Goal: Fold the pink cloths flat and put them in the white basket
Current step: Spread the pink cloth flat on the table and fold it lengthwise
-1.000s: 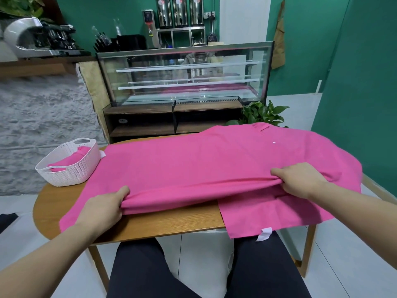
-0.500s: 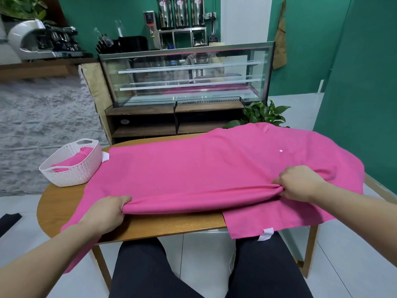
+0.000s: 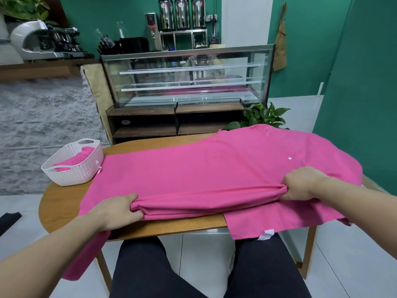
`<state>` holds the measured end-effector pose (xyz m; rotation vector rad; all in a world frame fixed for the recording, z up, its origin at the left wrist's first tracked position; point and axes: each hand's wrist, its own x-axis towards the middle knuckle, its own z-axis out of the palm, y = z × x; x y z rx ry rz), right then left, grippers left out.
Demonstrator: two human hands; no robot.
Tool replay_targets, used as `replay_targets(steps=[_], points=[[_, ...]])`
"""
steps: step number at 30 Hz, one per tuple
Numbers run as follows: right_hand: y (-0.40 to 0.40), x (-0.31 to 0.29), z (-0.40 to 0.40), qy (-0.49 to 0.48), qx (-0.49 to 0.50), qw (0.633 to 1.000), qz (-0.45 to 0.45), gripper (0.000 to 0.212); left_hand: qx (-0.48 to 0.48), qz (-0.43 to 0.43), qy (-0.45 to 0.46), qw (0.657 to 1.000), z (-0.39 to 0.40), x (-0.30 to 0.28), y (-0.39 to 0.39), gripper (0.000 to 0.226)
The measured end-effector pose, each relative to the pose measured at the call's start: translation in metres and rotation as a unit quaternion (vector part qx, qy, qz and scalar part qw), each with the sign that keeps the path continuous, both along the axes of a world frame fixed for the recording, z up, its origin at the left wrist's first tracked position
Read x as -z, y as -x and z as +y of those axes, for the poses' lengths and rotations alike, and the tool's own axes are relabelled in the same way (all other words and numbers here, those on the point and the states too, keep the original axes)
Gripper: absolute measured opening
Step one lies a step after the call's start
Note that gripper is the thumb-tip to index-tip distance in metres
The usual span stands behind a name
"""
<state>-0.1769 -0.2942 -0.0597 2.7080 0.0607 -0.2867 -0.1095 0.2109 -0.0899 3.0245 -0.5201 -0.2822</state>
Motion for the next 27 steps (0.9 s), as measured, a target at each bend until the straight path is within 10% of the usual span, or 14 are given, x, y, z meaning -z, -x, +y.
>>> replay_targets(steps=[4,14,22,27], points=[[-0.002,-0.01,0.007,-0.008,0.029,1.0,0.004,0.045,-0.038,0.013,0.029,0.999,0.001,-0.001,0.002,0.085],[-0.012,-0.004,0.005,-0.3,0.058,0.952,-0.021,0.013,-0.019,0.001,0.245,0.969,0.001,0.003,0.003,0.044],[-0.016,-0.015,0.007,-0.232,0.055,0.967,0.086,0.013,-0.053,0.1,0.193,0.975,-0.002,0.004,0.007,0.088],[-0.034,-0.021,0.008,-0.248,0.041,0.96,0.123,0.019,-0.059,0.094,0.297,0.948,-0.005,-0.002,-0.007,0.048]])
